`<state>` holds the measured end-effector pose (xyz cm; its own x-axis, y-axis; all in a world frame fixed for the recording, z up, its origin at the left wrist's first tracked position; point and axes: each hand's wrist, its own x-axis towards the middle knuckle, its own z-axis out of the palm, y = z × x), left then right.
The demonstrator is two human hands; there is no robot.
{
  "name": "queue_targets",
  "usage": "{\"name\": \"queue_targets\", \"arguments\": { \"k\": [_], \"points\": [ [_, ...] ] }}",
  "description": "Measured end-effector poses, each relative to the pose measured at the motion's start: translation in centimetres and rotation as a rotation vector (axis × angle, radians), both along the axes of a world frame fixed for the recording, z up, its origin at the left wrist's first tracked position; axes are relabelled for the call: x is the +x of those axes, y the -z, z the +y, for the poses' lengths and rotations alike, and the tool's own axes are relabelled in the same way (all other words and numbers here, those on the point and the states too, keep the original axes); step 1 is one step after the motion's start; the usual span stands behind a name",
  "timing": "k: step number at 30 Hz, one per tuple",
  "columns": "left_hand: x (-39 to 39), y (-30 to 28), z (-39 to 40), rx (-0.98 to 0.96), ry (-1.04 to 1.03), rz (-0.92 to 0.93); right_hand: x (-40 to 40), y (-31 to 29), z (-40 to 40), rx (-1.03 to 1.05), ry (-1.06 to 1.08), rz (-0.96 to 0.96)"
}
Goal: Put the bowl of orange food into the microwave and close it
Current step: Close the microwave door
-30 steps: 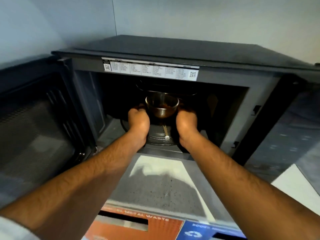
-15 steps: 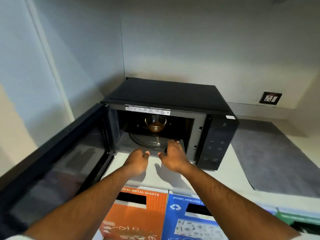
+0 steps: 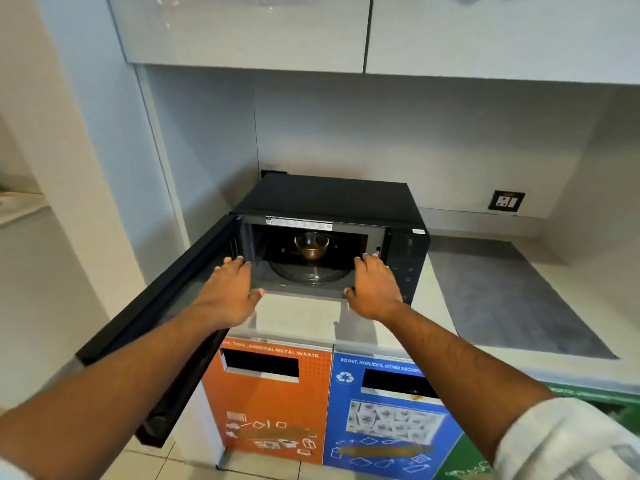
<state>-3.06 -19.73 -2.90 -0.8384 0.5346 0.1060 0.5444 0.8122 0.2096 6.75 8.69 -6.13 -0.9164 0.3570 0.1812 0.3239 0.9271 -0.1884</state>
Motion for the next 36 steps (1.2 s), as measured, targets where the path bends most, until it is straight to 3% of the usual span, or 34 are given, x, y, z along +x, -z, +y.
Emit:
{"name": "queue_targets", "arguments": {
  "k": [5,11,16,24,30,36],
  "points": [
    [1.7,-1.5,-3.3,-0.131,-0.105,0.237,1.2,-1.9,2.6,0.068,0.033,0.025],
    [3.5,-2.0,-6.0,-0.178,-0.275,0.309,2.2,-4.0,6.2,0.119,0.077,-0.024],
    [4.6,-1.2,-8.3,-0.201,-0.427,0.252,3.0,-4.3,9.0,0.173,0.054,-0.082],
    [6.8,-0.2,-7.6,-0.276,-0.474,0.215,2.7,-4.1,10.7,0.211,0.014,-0.041],
    [9.6,-0.8,-2.2,-0.295,-0.485,0.116,2.6,-3.4,11.6,0.259,-0.019,-0.034],
    [11.4,-2.2,5.8,-0.169,-0.464,-0.038,2.2,-2.7,12.5,0.306,-0.043,-0.042]
  ]
}}
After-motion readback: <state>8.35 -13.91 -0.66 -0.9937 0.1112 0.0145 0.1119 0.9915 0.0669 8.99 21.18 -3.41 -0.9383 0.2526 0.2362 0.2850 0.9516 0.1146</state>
